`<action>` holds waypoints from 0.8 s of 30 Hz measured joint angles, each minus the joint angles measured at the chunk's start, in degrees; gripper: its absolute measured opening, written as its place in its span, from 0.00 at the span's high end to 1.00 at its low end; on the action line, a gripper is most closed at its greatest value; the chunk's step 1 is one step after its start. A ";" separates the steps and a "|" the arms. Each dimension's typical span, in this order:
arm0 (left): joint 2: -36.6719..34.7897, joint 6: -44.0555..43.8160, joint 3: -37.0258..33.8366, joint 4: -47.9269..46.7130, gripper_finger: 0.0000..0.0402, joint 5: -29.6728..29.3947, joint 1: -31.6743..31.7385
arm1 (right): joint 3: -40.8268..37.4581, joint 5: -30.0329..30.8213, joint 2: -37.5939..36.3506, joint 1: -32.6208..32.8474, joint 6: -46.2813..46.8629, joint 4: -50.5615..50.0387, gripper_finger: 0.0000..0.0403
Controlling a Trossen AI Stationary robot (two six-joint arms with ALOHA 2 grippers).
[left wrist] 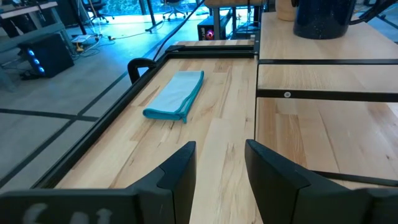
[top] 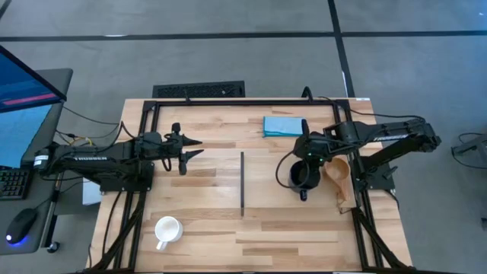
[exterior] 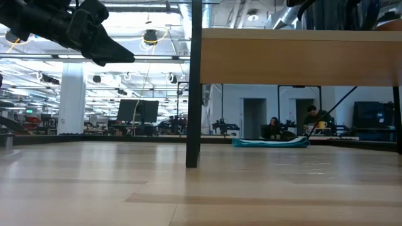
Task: Stack small to large cups/mugs on shelf
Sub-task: Put the black mug on the shelf, then put the white mug on the shelf
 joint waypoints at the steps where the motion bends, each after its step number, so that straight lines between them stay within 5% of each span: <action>1: 0.00 0.00 0.00 0.00 0.68 0.00 -0.01 | 0.00 0.00 0.00 0.01 -0.51 0.00 0.84; 11: 0.01 0.00 0.00 0.00 0.68 0.00 0.01 | 0.00 0.05 -0.02 0.16 -0.92 0.17 0.81; 24: 0.00 0.00 0.00 -0.01 0.68 0.00 0.01 | 0.00 0.00 -0.02 0.16 -0.86 0.50 0.51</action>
